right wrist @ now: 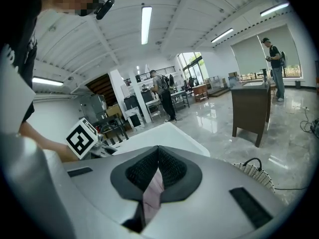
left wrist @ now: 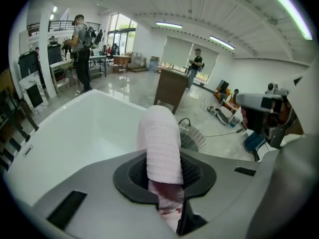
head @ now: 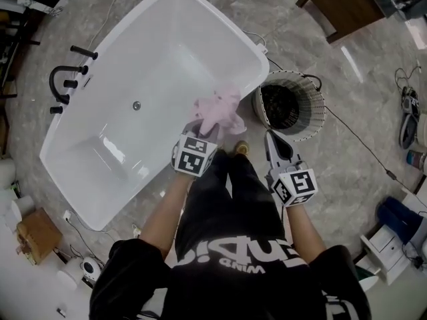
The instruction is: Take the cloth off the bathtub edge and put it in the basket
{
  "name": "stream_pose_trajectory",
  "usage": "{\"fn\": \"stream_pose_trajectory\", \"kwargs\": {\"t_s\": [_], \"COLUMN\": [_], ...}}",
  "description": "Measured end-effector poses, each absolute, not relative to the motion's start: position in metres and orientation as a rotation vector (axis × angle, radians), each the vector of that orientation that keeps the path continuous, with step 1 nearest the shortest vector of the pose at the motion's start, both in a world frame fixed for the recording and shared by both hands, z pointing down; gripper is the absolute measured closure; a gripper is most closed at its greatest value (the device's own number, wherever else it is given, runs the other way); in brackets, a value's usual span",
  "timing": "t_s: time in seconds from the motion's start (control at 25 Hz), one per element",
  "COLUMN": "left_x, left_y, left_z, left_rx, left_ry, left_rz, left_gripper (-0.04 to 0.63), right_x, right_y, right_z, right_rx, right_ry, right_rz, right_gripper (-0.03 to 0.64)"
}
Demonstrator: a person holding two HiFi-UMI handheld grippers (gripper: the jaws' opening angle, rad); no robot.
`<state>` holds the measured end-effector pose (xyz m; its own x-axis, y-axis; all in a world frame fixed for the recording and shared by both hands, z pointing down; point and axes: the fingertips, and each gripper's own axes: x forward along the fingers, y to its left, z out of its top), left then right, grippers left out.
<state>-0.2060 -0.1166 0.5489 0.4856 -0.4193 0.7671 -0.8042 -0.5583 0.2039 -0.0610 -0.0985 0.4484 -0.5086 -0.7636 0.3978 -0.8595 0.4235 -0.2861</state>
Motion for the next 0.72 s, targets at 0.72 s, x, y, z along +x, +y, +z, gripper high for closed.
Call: {"fn": "stream_pose_trajectory", "kwargs": {"t_s": [0.72], "left_x": [-0.123], "left_y": [-0.107], "left_z": [0.387], "left_rx": [2.413], "left_ry": [-0.863], "left_rz": [0.703], "left_gripper": [0.511], "right_x": [-0.005], "right_y": [-0.063], "right_z": [0.357], "right_rx": [1.737], "right_ry": [-2.435], "right_rz": [0.484], "right_gripper": [0.607]}}
